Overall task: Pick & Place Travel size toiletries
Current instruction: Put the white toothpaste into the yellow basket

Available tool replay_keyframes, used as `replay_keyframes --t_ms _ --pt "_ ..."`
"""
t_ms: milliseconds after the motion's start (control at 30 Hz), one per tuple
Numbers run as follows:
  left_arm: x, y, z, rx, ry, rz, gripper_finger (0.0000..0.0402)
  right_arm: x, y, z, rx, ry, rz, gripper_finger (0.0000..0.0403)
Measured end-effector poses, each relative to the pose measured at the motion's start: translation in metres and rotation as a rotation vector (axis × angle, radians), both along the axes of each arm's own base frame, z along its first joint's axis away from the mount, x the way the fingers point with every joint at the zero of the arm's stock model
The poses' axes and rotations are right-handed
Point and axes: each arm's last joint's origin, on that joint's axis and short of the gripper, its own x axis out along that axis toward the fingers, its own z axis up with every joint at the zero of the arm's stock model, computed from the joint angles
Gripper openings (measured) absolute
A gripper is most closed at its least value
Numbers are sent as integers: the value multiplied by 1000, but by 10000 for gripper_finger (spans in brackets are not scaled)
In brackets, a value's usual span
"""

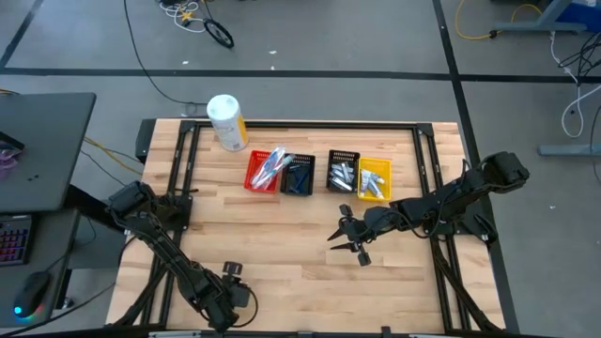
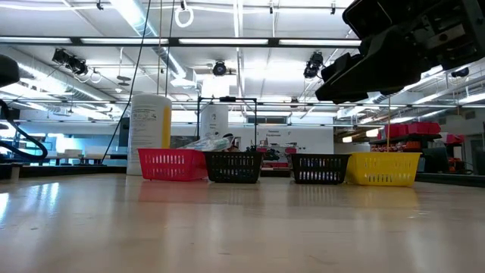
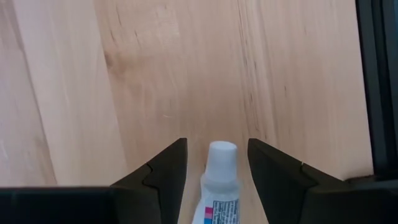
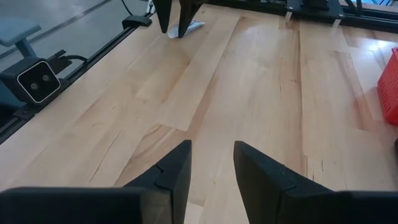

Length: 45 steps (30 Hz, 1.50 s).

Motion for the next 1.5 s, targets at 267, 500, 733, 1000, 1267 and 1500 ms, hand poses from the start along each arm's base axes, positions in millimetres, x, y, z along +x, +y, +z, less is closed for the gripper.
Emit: replay_keyframes --t_ms 267,500,733,1000,1267,1500 --pt "-1 1 0 3 5 25 178 0 0 0 -8 -3 4 129" --pt "0 1 -1 15 -10 32 178 0 0 0 -9 -3 4 129" --pt "0 -1 -19 23 57 8 178 0 0 0 -9 -4 4 129" --pt "1 -1 -22 46 47 -27 130 0 0 0 -10 -4 4 129" --pt "20 -9 -1 122 -79 -77 71 1 -2 1 -45 -26 -71 130" --pt "62 4 42 250 -253 -13 86 5 -1 12 -64 -159 -42 159"
